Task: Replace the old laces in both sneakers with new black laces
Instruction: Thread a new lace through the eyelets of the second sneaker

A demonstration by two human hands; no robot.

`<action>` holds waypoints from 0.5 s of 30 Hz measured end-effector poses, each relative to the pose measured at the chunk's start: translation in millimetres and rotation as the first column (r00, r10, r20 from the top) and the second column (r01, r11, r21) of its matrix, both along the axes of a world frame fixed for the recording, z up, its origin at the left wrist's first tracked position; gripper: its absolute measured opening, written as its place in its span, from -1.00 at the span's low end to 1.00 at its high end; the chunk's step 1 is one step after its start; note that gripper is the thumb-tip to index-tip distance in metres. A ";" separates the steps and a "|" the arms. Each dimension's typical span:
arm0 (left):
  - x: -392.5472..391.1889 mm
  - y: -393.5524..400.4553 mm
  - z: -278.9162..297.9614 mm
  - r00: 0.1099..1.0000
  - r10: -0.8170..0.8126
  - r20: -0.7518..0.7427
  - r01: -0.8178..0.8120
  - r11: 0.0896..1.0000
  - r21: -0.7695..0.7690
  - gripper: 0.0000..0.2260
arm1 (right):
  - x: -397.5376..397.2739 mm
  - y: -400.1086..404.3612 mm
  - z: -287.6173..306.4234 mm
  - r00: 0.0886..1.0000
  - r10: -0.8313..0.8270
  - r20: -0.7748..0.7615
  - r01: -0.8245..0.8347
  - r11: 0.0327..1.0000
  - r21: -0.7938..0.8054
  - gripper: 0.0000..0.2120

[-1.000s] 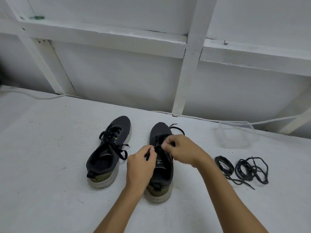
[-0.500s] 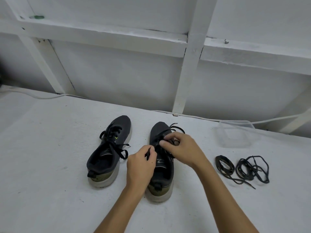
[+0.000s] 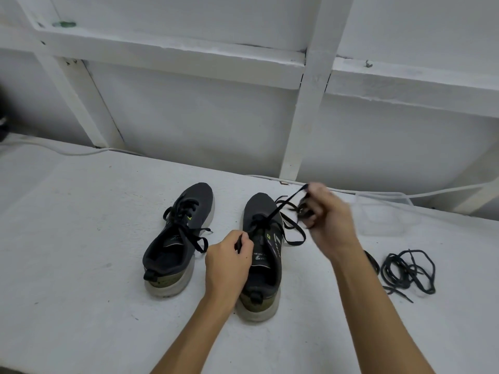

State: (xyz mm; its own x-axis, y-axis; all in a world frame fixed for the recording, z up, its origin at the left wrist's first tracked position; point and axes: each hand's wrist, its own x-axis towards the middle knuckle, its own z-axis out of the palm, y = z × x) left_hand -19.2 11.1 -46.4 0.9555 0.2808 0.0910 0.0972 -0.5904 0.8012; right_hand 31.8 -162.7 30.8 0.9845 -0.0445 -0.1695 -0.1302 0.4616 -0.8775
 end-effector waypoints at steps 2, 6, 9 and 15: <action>0.5 -0.2 -0.4 1.000 0.002 0.012 -0.003 1.000 0.023 -0.82 | 3.8 -13.3 11.4 0.994 -0.111 0.006 0.107 0.964 0.243 -0.80; 0.0 -0.5 1.2 1.000 0.003 0.020 -0.004 0.999 0.036 -0.83 | 6.3 -24.3 15.5 0.979 -0.203 0.017 0.199 0.972 0.127 -0.70; 1.0 1.4 0.5 1.000 0.003 0.004 -0.004 0.999 0.041 -0.84 | 6.7 -21.3 6.0 0.985 -0.172 0.016 0.172 0.963 -0.209 -0.79; 9.6 3.3 11.1 0.994 -0.113 -0.013 0.113 0.993 0.016 -0.86 | -5.4 -5.4 -6.6 0.984 0.096 0.151 0.047 0.676 -0.736 -0.88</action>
